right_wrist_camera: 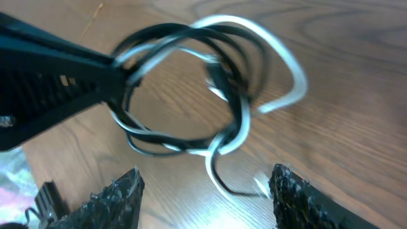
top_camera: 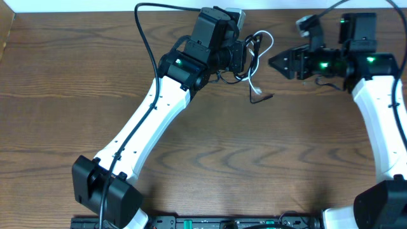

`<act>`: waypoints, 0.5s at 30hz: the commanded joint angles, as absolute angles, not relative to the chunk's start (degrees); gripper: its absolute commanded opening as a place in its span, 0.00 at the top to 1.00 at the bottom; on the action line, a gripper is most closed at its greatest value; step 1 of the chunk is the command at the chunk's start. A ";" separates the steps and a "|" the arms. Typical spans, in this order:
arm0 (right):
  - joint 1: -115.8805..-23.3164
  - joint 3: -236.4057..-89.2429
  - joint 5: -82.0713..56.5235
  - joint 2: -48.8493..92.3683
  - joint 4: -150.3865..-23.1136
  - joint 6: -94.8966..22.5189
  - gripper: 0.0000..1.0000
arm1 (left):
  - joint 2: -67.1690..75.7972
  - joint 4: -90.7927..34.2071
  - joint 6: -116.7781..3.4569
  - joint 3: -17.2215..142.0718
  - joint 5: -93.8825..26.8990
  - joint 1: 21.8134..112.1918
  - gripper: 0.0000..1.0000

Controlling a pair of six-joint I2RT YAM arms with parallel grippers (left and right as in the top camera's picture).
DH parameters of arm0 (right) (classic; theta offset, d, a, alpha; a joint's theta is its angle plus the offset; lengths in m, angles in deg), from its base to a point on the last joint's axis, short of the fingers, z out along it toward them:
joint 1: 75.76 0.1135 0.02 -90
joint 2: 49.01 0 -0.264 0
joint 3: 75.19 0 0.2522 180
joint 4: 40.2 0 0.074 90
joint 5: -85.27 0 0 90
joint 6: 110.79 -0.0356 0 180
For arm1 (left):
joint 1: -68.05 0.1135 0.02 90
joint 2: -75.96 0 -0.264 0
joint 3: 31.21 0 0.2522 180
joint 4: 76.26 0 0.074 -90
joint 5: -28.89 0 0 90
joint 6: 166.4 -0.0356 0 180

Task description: Untangle cables

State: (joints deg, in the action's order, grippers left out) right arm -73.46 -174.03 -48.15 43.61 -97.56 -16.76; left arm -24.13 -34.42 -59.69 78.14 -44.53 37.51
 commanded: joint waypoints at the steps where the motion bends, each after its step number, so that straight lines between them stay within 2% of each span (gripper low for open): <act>1: -70.20 -174.00 -43.65 43.96 -96.60 -16.06 0.41 | -23.85 -34.86 -54.20 78.16 -39.57 37.51 0.93; 8: -65.19 -173.98 -24.02 44.70 -94.21 -24.25 0.48 | -23.83 -34.84 -48.45 78.16 -32.97 37.51 0.92; 15: -64.91 -173.98 -21.31 47.21 -92.73 -26.79 0.52 | -23.78 -34.93 -46.70 78.16 -29.86 37.51 0.93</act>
State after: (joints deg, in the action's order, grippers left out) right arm -65.06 -174.03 -24.78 45.42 -93.19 -24.52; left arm -24.13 -34.45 -48.67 78.14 -33.27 37.51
